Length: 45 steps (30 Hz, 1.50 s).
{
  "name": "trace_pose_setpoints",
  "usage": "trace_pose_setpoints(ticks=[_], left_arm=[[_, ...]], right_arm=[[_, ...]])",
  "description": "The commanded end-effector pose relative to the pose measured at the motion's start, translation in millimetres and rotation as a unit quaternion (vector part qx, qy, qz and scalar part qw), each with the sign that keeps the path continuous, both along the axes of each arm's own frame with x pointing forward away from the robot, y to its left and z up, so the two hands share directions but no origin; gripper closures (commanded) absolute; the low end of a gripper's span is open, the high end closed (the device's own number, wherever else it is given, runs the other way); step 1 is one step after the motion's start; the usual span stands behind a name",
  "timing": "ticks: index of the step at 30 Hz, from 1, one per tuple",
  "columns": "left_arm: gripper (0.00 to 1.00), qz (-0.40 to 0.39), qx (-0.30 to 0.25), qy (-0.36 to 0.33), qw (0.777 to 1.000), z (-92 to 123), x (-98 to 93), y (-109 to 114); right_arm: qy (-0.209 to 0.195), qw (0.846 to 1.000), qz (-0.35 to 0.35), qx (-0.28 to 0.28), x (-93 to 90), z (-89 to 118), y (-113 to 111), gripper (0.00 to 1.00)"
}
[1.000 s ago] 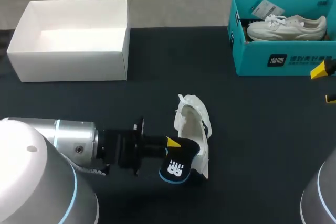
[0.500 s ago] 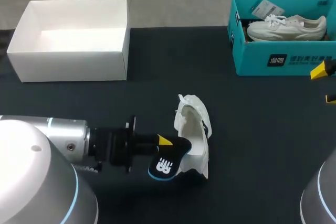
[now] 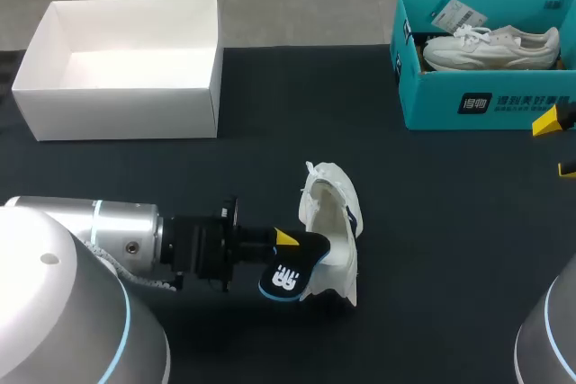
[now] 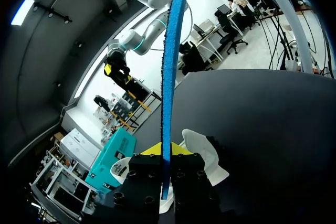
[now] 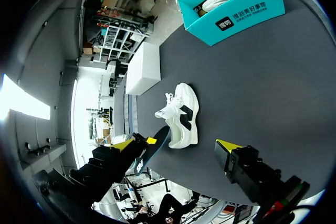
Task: Take the shoe out of the shoebox, open the shoe tongue, remove and reinsert the insole, then place the shoe into the shoebox
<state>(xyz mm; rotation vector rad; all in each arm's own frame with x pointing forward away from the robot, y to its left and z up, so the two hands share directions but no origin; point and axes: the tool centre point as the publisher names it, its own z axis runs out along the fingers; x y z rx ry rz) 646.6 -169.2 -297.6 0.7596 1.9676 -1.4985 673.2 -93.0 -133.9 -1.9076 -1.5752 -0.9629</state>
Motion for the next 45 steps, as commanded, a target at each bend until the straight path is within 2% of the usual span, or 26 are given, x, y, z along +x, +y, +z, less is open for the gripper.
trace_pose_setpoints(ticks=[1,10,14,22,29,35,45], left_arm=[[1.0,0.001,0.006,0.003,1.0,-7.6,7.3,-9.7],[1.0,-0.008,0.017,-0.015,1.0,18.4,-4.8,-14.9],[1.0,-0.015,0.019,-0.02,1.0,22.4,-5.3,-20.3],[1.0,-0.022,0.016,-0.024,0.999,20.5,3.4,-29.2],[1.0,-0.013,0.021,-0.016,1.0,7.4,13.7,-26.0],[1.0,-0.01,0.03,-0.007,0.999,1.4,12.8,-25.0],[1.0,-0.019,0.021,-0.028,0.999,40.2,-3.3,-35.1]], right_arm=[[0.0,1.0,-0.001,-0.001,-1.1,-0.3,0.5,0.0],[0.0,1.0,-0.001,-0.001,-1.1,-0.3,0.5,0.0],[0.0,1.0,-0.001,-0.001,-1.1,-0.3,0.5,0.0],[0.0,1.0,-0.001,-0.001,-1.1,-0.3,0.5,0.0],[0.0,1.0,-0.001,-0.001,-1.1,-0.3,0.5,0.0],[0.0,1.0,-0.001,-0.001,-1.1,-0.3,0.5,0.0],[0.0,1.0,-0.001,-0.001,-1.1,-0.3,0.5,0.0]])
